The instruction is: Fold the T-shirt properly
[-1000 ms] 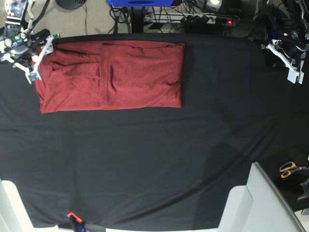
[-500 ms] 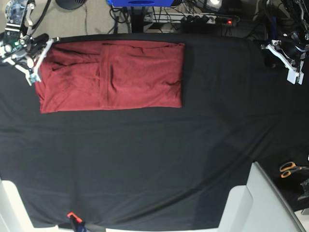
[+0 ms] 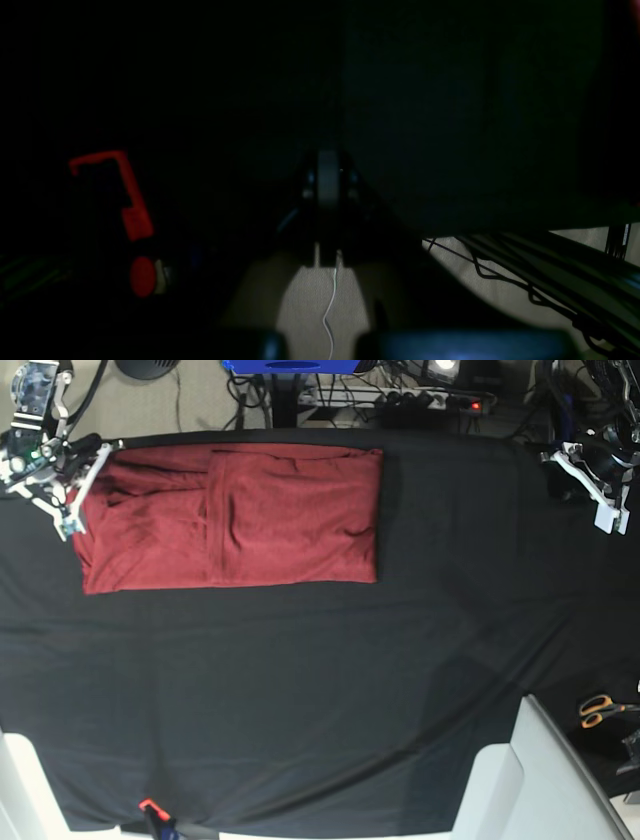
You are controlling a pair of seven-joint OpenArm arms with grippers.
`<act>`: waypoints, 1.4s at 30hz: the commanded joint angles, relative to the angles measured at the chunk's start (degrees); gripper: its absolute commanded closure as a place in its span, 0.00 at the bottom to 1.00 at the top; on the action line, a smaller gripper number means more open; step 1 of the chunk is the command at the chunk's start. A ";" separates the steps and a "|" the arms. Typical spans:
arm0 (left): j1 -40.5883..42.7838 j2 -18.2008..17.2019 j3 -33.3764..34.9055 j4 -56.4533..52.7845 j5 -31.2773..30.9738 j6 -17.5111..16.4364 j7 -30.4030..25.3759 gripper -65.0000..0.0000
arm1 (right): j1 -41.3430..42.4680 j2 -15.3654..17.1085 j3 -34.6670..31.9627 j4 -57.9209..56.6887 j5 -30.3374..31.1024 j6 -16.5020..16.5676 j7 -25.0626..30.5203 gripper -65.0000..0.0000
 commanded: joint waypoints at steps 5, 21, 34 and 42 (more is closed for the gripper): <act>-0.06 -1.01 -0.46 0.74 -0.88 -0.01 -0.83 1.00 | 1.91 2.17 0.31 1.03 0.04 0.02 0.47 0.99; -0.06 -1.01 -0.46 0.74 -0.88 -0.01 -0.83 1.00 | 4.81 3.40 -0.13 0.68 0.04 0.02 0.29 0.98; -0.06 -1.01 -0.46 0.74 -0.88 -0.01 -0.83 1.00 | 4.99 3.40 0.31 1.82 -0.05 -0.24 -0.94 0.64; -0.06 -1.01 -0.46 0.74 -0.88 -0.01 -0.83 1.00 | 5.34 1.64 8.49 9.03 0.04 -0.33 -0.85 0.65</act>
